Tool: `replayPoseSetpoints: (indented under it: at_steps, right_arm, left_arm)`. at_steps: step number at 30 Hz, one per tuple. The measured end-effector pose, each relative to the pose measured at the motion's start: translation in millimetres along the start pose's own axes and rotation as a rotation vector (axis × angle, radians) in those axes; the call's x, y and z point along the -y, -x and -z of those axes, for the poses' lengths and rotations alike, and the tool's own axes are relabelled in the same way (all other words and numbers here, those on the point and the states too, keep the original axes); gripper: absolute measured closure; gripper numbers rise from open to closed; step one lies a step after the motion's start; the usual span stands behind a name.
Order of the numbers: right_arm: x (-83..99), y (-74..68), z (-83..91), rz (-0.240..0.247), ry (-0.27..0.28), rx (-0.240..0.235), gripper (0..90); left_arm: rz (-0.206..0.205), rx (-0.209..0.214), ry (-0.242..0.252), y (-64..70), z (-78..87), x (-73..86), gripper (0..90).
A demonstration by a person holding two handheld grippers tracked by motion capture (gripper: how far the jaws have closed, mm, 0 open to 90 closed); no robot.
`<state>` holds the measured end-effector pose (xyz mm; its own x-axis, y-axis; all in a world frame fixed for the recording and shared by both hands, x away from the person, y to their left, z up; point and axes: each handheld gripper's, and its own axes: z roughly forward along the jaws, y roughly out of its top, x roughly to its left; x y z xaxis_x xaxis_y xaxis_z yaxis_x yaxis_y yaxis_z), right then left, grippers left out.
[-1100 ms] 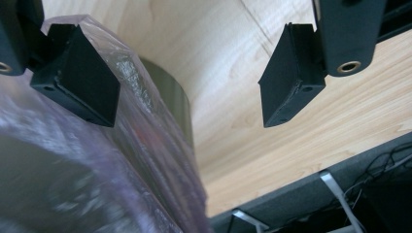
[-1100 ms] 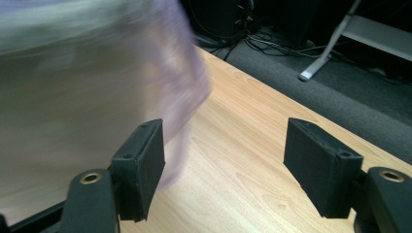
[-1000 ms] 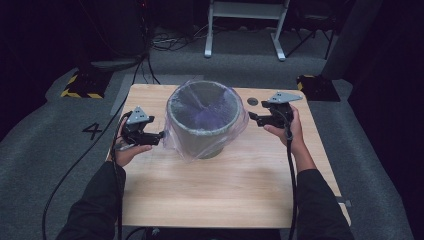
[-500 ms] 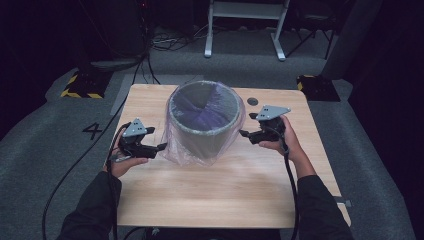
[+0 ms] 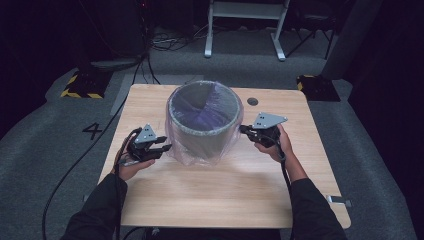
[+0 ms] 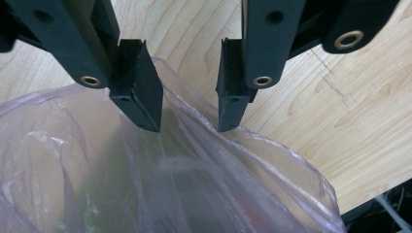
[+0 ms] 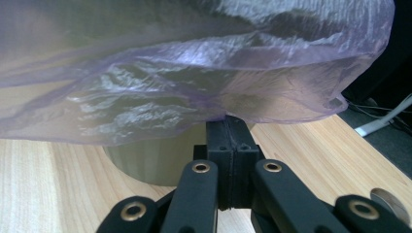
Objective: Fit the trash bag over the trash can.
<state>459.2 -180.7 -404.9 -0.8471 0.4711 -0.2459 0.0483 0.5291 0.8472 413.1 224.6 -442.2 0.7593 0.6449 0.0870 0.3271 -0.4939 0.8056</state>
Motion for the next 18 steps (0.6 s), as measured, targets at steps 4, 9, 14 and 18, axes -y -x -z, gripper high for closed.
replayPoseSetpoints:
  at_steps: [4,9,14,18]
  right_arm:
    - [4.1,-2.5,-0.8,-0.017,-0.006,0.019,90.0]
    - [12.8,-4.7,1.5,-0.038,-0.005,0.035,90.0]
    - [18.8,-12.2,10.9,-0.021,-0.001,0.047,88.4]
    - [19.1,-16.7,15.2,-0.019,-0.006,0.080,63.4]
  left_arm:
    - [-0.006,0.009,0.009,1.7,-2.1,2.1,70.3]
    - [-0.017,-0.002,-0.006,5.3,-2.6,5.6,68.0]
    - [0.020,-0.017,0.024,6.4,7.2,8.5,42.0]
    - [0.039,0.031,0.058,11.3,15.9,11.7,23.8]
